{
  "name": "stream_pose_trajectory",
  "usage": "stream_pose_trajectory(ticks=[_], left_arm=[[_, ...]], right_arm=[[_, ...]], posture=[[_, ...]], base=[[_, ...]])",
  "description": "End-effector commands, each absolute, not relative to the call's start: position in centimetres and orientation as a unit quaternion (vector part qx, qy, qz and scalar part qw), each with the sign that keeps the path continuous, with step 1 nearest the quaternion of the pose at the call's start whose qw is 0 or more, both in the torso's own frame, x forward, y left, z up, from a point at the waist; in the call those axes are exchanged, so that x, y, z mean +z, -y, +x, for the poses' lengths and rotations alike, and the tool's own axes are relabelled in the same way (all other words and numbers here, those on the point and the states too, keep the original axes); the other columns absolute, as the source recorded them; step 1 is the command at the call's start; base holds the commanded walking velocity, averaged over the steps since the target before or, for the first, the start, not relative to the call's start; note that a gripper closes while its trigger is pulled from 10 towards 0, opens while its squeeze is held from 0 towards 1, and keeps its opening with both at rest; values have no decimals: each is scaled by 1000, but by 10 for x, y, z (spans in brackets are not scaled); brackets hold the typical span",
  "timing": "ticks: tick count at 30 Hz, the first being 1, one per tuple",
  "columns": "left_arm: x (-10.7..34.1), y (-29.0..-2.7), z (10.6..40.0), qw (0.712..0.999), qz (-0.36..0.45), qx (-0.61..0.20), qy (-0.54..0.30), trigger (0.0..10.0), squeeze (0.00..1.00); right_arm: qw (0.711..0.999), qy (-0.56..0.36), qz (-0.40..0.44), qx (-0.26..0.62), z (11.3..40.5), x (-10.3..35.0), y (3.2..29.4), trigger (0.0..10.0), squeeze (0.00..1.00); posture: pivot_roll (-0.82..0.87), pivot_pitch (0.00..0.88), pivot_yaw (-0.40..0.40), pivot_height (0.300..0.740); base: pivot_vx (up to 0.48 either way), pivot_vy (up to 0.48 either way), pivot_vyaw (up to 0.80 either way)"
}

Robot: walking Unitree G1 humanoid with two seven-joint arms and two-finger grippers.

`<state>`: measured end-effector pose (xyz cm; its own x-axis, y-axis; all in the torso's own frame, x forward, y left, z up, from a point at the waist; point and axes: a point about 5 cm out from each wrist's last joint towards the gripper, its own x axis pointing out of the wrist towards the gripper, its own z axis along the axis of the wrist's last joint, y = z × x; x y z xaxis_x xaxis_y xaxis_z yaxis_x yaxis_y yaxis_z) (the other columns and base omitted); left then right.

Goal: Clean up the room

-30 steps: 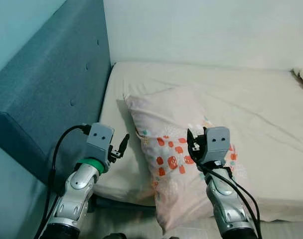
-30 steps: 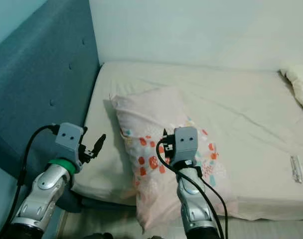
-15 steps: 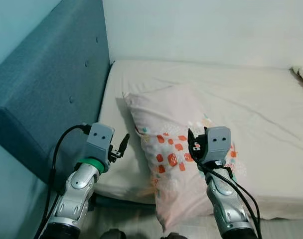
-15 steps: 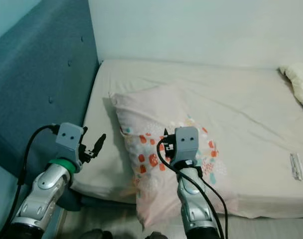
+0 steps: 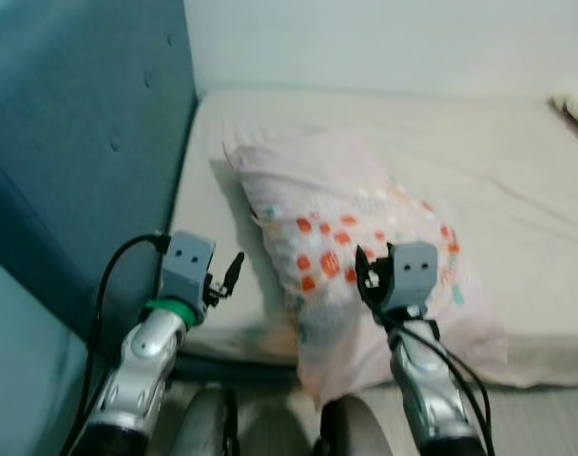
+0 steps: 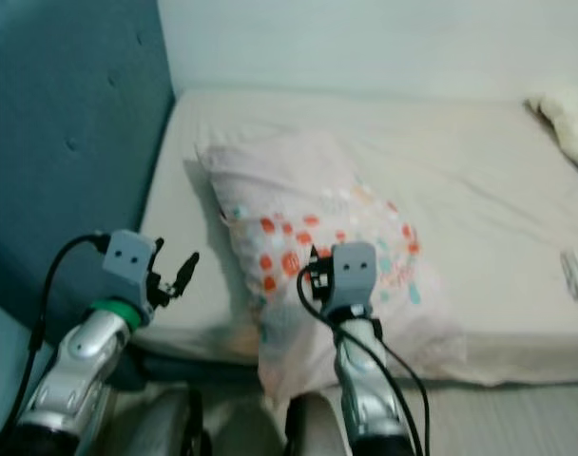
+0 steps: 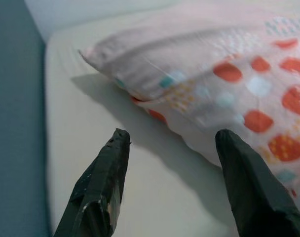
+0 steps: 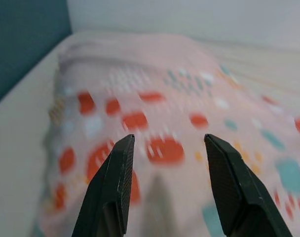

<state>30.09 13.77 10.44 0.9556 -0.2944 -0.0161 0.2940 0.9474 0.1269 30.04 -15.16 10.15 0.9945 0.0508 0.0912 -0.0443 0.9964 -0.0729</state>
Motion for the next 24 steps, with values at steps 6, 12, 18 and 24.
stream_pose_trajectory(ticks=[6,12,18,24], left_arm=[[102,-136,301,987,57,-149,-10,10000,0],[110,-136,303,988,48,-150,-1,10000,0],[110,-138,303,988,47,-146,-2,10000,0],[110,-139,303,988,49,-147,-7,10000,0]], right_arm=[[998,49,-32,0,300,105,169,10000,0],[996,75,-50,-14,301,120,185,10000,0],[966,78,-124,-214,284,129,246,10000,0],[950,-38,-143,-275,276,96,297,10000,0]], posture=[[9,55,55,586],[13,60,47,586],[8,63,52,586],[3,83,78,586]], base=[[0,0,0],[0,0,0],[0,0,0],[0,0,0]])
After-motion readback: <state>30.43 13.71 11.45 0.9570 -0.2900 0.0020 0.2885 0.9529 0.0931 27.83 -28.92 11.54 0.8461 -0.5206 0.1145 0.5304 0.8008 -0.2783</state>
